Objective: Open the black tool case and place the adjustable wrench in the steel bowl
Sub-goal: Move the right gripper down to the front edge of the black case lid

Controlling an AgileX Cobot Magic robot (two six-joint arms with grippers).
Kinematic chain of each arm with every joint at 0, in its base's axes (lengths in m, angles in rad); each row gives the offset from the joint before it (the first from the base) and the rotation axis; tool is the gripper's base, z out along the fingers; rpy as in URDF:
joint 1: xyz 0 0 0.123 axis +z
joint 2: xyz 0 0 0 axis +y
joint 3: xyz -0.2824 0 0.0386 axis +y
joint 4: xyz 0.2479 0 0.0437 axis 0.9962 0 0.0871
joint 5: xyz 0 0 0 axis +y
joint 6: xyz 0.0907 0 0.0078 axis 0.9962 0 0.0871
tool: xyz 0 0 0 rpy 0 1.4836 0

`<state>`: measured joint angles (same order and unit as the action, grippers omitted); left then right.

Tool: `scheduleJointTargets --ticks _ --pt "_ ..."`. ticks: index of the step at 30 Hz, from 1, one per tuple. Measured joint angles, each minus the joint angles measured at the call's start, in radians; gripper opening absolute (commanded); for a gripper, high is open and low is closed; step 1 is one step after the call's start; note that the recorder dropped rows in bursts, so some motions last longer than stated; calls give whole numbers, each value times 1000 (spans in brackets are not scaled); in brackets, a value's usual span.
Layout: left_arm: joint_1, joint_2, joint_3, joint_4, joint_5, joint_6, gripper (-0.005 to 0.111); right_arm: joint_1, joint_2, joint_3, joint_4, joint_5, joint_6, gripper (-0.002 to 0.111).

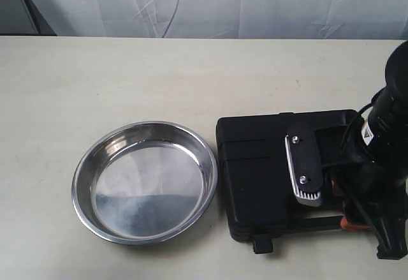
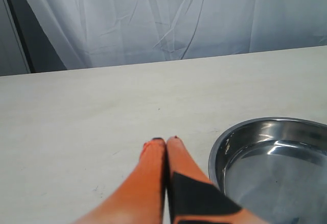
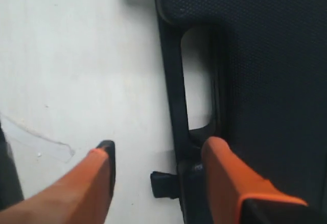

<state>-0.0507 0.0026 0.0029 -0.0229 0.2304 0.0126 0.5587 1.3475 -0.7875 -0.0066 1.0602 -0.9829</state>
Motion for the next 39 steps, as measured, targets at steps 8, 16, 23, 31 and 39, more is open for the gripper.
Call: scheduleJointTargets --ticks 8,16,23,31,39 --pt "0 0 0 0 0 0 0 0 2 47 0 -141 0 51" --pt "0 0 0 0 0 0 0 0 81 65 0 -223 -2 51" --pt "0 0 0 0 0 0 0 0 150 65 7 -247 -4 51" --pt "0 0 0 0 0 0 0 0 182 65 13 -260 -4 51" --pt "0 0 0 0 0 0 0 0 204 65 16 -258 -4 51"
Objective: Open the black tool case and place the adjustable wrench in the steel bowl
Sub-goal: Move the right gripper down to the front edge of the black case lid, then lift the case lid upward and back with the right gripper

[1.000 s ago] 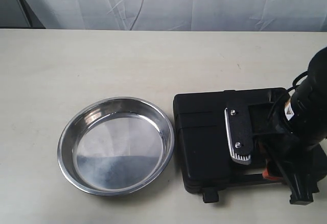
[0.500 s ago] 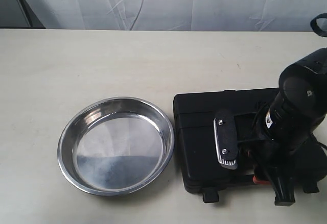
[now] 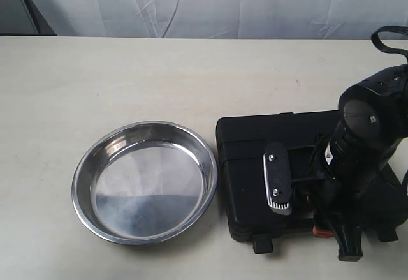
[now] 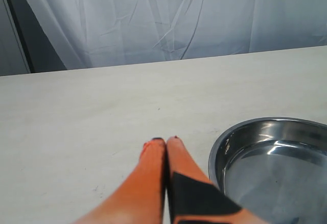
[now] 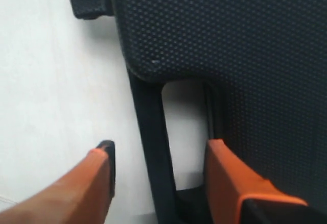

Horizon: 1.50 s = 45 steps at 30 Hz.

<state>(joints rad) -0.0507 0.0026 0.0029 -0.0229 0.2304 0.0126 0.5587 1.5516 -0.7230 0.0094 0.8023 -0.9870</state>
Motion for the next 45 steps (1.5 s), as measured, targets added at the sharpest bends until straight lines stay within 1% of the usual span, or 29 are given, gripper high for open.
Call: scheduleJointTargets --ticks 25,27,29,32,34,35,45 --pt "0 0 0 0 0 0 0 0 91 0 24 -2 -1 51" --pt "0 0 0 0 0 0 0 0 97 0 24 -2 -1 48" --pt "0 0 0 0 0 0 0 0 99 0 24 -2 -1 39" --pt "0 0 0 0 0 0 0 0 99 0 24 -2 -1 19" --pt "0 0 0 0 0 0 0 0 99 0 20 -12 -1 2" --pt "0 0 0 0 0 0 0 0 99 0 13 -14 -14 -1" --pt "0 0 0 0 0 0 0 4 75 -2 15 26 -20 -1"
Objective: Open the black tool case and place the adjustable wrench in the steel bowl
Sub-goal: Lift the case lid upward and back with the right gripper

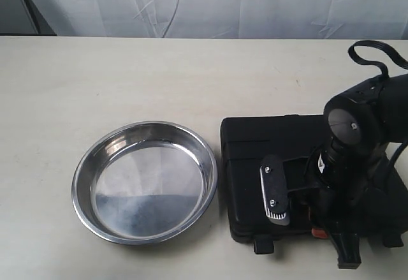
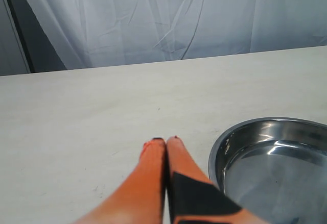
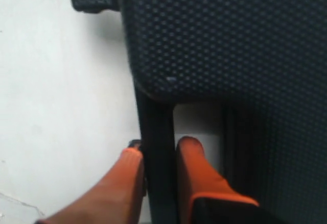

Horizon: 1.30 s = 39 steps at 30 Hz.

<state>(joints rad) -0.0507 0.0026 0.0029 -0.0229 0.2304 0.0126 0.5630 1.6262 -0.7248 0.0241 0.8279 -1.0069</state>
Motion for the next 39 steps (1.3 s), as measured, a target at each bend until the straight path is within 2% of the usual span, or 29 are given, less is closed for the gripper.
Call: scheduleJointTargets --ticks 20,31,39 --pt "0 0 0 -4 0 0 0 0 -258 2 -24 52 4 -1" --pt "0 0 0 -4 0 0 0 0 -375 -68 -162 64 77 -1" --pt "0 0 0 -4 0 0 0 0 -376 -104 -286 -47 95 -1"
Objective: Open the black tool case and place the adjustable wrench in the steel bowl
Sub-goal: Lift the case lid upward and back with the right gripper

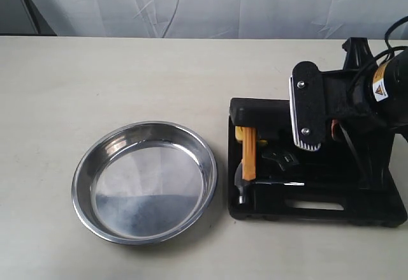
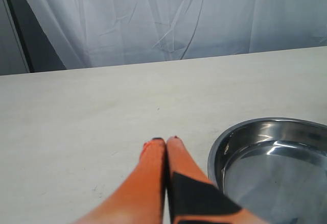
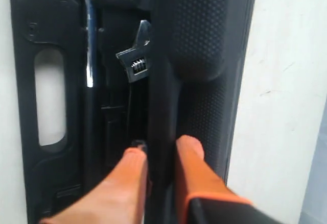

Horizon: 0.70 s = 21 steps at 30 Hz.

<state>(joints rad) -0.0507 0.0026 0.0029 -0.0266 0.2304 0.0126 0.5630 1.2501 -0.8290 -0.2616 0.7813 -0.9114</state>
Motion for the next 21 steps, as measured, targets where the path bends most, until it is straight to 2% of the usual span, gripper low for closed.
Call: scheduleJointTargets --ticks 21 --pt "0 0 0 0 0 0 0 0 -5 0 -287 -211 171 -1"
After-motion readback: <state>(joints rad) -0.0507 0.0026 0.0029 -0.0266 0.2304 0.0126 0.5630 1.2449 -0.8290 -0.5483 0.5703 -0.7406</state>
